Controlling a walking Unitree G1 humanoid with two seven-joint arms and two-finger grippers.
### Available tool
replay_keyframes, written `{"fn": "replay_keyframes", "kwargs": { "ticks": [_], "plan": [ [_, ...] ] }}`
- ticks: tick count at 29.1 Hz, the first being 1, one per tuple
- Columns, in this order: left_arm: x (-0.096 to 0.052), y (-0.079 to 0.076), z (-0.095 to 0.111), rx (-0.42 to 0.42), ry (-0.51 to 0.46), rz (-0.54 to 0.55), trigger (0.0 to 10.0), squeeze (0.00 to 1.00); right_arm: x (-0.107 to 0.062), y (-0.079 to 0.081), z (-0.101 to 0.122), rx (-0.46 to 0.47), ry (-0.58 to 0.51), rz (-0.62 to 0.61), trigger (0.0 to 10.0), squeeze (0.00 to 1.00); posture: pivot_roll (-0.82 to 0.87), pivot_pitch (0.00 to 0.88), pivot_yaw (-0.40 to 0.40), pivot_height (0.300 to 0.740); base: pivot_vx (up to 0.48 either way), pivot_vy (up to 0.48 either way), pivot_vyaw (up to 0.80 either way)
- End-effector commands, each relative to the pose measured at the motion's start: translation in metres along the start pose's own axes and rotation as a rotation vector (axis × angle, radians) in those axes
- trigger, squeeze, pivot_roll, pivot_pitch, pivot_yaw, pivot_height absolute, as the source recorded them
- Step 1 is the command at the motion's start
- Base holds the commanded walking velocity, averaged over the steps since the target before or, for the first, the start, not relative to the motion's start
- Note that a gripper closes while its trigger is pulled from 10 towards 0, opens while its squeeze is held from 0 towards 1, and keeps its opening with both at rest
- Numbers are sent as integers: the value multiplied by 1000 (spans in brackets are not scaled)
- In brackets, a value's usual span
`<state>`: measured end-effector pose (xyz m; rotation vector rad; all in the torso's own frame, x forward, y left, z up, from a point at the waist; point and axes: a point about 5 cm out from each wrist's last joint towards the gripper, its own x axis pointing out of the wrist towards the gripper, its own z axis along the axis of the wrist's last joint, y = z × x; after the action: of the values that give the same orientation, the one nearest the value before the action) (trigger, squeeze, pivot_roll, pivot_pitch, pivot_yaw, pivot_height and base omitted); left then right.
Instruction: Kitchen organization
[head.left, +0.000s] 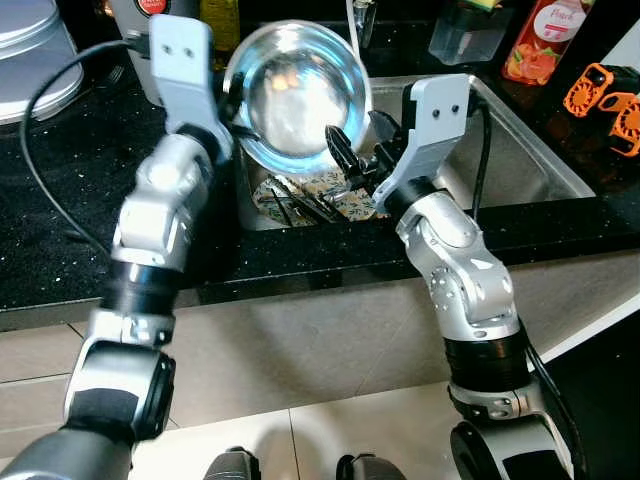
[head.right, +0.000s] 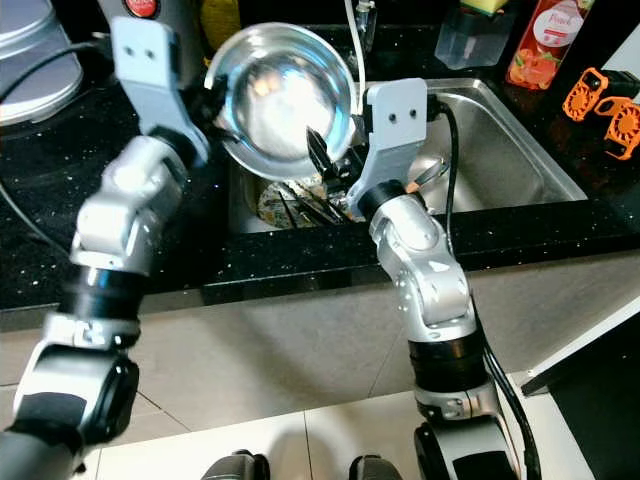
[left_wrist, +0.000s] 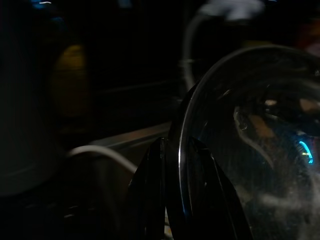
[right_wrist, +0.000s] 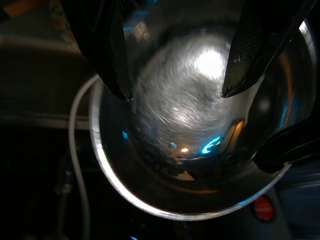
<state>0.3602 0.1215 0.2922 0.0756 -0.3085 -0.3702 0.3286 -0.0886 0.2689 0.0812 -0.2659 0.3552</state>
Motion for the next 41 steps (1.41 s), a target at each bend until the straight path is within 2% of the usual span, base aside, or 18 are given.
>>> {"fn": "replay_keyframes", "kwargs": {
  "ticks": [1,7,9,12,14,19,23,24,33,34,35,36,37,41],
  "plan": [
    [-1,-10,11,21,-68,-42,10000,0,0,-7,-4,2,26,-46,10000,0,49,80,12,740,0,0,0],
    [-5,-19,14,63,-123,-74,10000,0,0,-25,-7,-7,53,-166,10000,0,54,74,9,740,0,0,0],
    [-4,-17,10,83,-110,-45,10000,0,0,-29,3,-13,-9,-190,10000,0,60,70,8,740,0,0,0],
    [-4,-6,4,99,-82,60,10000,0,-2,-26,27,-18,-157,-141,10000,0,60,69,9,740,0,0,0],
    [-4,-2,4,94,-85,90,10000,0,-3,-26,34,-22,-194,-134,10000,0,60,69,9,740,0,0,0],
    [-6,5,7,88,-100,116,10000,0,-4,-36,31,-35,-174,-197,10000,0,59,69,10,740,0,0,0],
    [-7,-2,9,72,-127,60,10000,0,-3,-37,17,-16,-108,-191,10000,0,58,73,10,740,0,0,0],
    [-8,-8,10,61,-141,24,10000,0,-3,-32,11,2,-79,-157,10000,0,62,74,9,740,0,0,0],
    [-11,-25,15,30,-175,-117,10000,0,1,-25,-5,32,1,-137,10000,0,65,78,9,740,0,0,0],
    [-12,-27,15,31,-174,-137,10000,0,1,-27,-8,41,20,-155,4941,0,66,78,9,740,0,0,0],
    [-12,-28,15,30,-173,-145,10000,0,1,-28,-9,50,28,-163,4941,0,66,78,9,740,0,0,0],
    [-13,-28,14,29,-172,-149,10000,0,1,-29,-10,57,32,-167,2078,0,66,78,9,740,0,0,0],
    [-12,-27,11,35,-158,-135,10000,0,1,-33,-12,62,46,-191,0,0,66,78,9,740,0,0,0],
    [-12,-24,6,48,-136,-103,10000,0,1,-38,-14,75,56,-221,0,0,66,79,9,740,0,0,0]
  ]
}}
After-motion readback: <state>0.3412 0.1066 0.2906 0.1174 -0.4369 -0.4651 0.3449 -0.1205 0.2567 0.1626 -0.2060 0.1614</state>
